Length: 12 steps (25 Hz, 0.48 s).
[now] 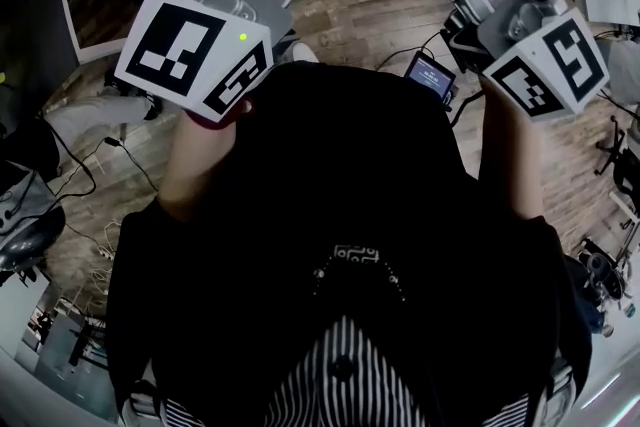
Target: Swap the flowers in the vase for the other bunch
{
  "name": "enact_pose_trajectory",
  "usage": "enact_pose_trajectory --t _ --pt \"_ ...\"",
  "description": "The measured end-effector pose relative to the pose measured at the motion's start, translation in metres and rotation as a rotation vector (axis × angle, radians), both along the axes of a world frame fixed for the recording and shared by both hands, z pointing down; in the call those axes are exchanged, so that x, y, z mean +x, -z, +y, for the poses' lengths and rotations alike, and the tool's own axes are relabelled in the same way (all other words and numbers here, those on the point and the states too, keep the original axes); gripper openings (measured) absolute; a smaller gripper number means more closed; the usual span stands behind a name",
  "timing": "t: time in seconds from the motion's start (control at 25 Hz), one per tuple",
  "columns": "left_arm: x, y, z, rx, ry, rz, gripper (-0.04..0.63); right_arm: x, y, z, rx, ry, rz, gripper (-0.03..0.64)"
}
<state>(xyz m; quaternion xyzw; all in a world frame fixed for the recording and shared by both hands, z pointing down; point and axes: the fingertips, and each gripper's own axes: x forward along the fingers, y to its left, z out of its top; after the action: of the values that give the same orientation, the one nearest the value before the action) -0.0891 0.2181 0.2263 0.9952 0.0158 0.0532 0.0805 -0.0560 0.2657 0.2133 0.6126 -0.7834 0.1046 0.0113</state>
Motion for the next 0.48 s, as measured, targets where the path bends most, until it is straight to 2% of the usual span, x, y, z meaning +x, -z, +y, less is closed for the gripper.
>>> enact_pose_trajectory --t 0.32,0.48 --pt "-0.033 0.041 -0.019 0.017 0.032 0.01 0.005 -0.029 0.044 -0.022 0.005 0.039 0.025 -0.002" --pt "-0.044 0.043 -0.035 0.007 0.06 0.009 0.006 -0.033 0.049 -0.037 0.004 0.056 0.017 -0.002"
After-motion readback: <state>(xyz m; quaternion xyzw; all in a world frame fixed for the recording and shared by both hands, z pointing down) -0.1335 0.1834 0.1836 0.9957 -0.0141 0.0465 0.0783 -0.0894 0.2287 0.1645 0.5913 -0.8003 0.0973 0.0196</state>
